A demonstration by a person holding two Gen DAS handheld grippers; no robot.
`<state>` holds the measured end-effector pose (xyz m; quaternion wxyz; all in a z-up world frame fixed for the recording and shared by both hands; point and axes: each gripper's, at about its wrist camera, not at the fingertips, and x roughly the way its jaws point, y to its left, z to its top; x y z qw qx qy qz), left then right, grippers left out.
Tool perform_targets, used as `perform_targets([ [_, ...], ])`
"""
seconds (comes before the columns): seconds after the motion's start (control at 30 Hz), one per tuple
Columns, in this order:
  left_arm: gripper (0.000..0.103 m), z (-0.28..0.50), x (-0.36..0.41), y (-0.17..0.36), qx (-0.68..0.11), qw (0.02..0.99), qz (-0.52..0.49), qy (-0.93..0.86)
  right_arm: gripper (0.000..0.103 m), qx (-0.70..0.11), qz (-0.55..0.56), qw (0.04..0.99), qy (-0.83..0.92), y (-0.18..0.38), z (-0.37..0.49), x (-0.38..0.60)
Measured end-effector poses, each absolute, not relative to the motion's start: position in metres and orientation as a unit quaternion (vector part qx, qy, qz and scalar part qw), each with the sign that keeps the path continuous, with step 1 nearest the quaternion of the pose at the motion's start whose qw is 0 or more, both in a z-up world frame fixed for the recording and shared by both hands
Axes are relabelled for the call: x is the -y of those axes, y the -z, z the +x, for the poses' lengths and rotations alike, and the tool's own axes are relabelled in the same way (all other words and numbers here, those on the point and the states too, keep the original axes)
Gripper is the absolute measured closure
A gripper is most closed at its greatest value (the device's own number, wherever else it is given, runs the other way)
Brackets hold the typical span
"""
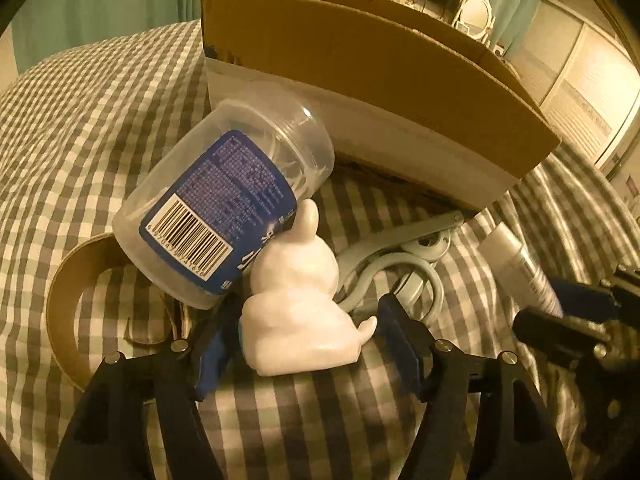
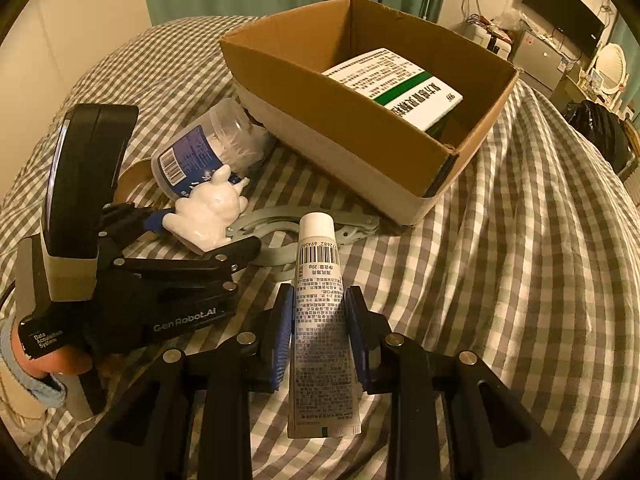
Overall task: Organize objects
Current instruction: 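Drop the figurine and ointment tube into the cardboard box, open both grippers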
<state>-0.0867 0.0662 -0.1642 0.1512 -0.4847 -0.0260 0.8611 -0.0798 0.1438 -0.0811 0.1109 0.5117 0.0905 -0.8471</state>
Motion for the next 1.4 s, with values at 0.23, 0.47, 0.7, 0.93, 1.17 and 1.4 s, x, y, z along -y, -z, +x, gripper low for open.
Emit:
perform_targets([
  [0.23, 0.045, -0.078, -0.062, 0.166, 0.019, 0.151, -0.475, -0.867, 0.077, -0.092, 0.504, 0.108, 0.852, 0.077, -0.077, -0.144],
  [0.47, 0.045, -0.042, -0.047, 0.139, 0.014, 0.149, -0.467, -0.871, 0.077, -0.079, 0.466, 0.114, 0.874, 0.053, -0.069, -0.15],
  [0.7, 0.045, -0.024, -0.043, 0.072, 0.012, 0.169, -0.423, -0.89, 0.077, -0.042, 0.419, 0.127, 0.898, 0.006, -0.062, -0.163],
  [0.93, 0.045, -0.069, -0.062, -0.003, -0.021, 0.165, -0.366, -0.916, 0.077, -0.038, 0.351, 0.141, 0.925, -0.073, -0.084, -0.189],
  [1.17, 0.045, -0.15, -0.076, -0.025, -0.004, 0.157, -0.343, -0.926, 0.077, -0.046, 0.333, 0.144, 0.931, -0.108, -0.154, -0.199],
  [1.4, 0.045, -0.202, -0.086, 0.018, -0.017, 0.151, -0.366, -0.918, 0.077, -0.068, 0.378, 0.125, 0.915, -0.055, -0.209, -0.193],
])
